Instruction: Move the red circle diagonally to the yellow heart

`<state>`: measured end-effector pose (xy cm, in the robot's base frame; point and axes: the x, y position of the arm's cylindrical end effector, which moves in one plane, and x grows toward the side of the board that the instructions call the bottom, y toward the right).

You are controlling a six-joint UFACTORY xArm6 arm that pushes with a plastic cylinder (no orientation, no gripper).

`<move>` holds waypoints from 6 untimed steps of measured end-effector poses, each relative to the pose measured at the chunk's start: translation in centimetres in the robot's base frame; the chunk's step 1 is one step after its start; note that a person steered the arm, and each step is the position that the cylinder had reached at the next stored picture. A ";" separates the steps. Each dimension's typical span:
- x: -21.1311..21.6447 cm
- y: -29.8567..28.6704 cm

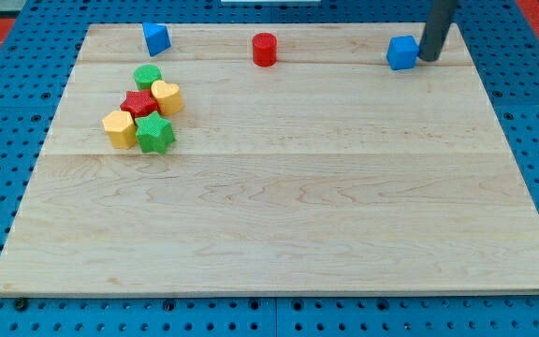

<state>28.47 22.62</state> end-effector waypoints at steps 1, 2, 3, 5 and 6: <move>0.2 -2.8; -1.6 -4.7; 0.1 -13.8; -1.0 -26.2; -3.3 -31.0</move>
<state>25.20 -8.43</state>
